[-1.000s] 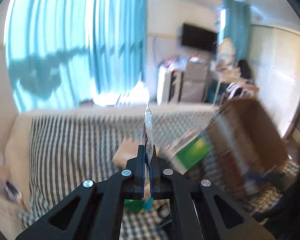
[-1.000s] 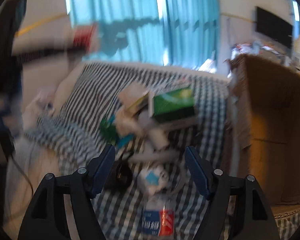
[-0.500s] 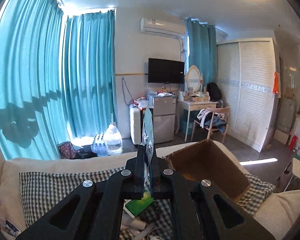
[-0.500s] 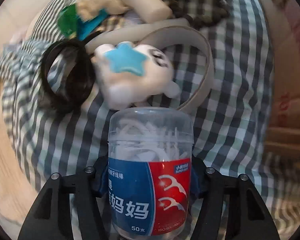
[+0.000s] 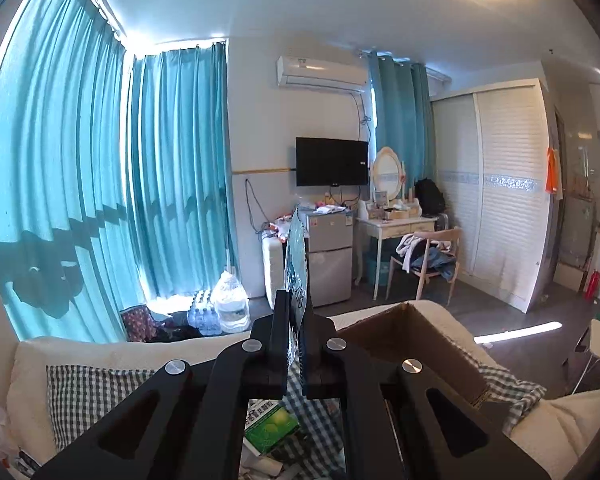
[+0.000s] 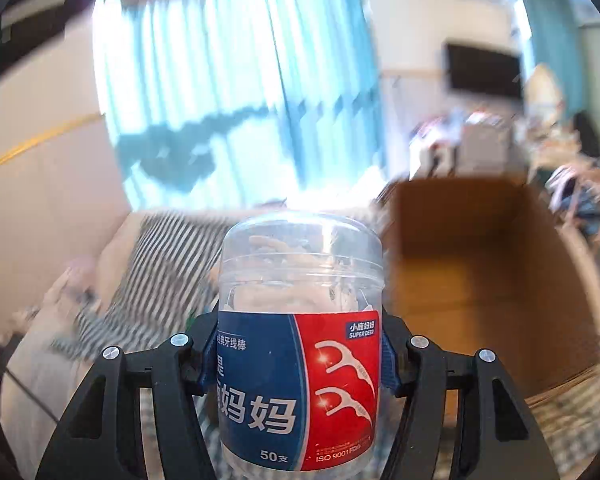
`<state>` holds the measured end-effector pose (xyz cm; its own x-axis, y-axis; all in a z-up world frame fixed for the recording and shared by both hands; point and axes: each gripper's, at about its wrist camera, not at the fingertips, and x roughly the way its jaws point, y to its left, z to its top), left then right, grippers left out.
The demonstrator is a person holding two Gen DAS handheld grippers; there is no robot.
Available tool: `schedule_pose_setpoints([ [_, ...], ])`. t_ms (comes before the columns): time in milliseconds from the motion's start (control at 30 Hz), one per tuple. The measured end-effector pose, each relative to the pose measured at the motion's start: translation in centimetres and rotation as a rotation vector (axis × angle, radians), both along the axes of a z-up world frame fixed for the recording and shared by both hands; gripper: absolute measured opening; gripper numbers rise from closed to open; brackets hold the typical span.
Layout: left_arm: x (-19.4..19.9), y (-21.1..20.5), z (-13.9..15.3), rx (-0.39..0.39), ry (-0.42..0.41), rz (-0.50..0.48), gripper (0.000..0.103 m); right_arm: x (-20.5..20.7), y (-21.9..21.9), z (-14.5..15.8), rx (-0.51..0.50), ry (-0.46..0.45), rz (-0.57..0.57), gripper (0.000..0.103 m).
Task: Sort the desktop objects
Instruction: 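Lift the sachet and floss jar and carry both toward the cardboard box, then open both tools over the cardboard box to drop sachet and jar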
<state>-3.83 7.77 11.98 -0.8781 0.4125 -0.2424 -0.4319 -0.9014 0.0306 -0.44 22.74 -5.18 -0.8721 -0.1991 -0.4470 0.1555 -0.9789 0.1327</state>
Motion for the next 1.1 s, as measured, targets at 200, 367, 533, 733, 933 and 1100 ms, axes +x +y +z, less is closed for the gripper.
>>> schedule_pose_setpoints([
  [200,-0.8,3.0,-1.4,0.005,-0.02,-0.052,0.003,0.4,4.9,3.4,0.071,0.079,-0.15,0.06],
  [367,-2.3,7.1,-3.9,-0.019,-0.07,-0.109,0.003,0.3,8.2,4.5,0.086,0.1,-0.241,0.06],
  [533,-4.5,11.5,-6.8,-0.047,-0.141,-0.171,0.003,-0.6,11.2,3.8,0.089,0.086,-0.303,0.06],
  [733,-6.9,15.5,-11.4,-0.093,-0.238,-0.219,0.003,-2.7,13.7,1.6,0.078,0.034,-0.331,0.06],
  [933,-9.4,17.0,-15.1,-0.119,-0.324,-0.214,0.007,-5.1,14.2,-1.9,0.129,-0.058,-0.362,0.06],
  [1100,-9.6,17.1,-15.9,-0.133,-0.335,-0.203,0.051,-6.1,14.9,-3.1,0.138,-0.083,-0.375,0.064],
])
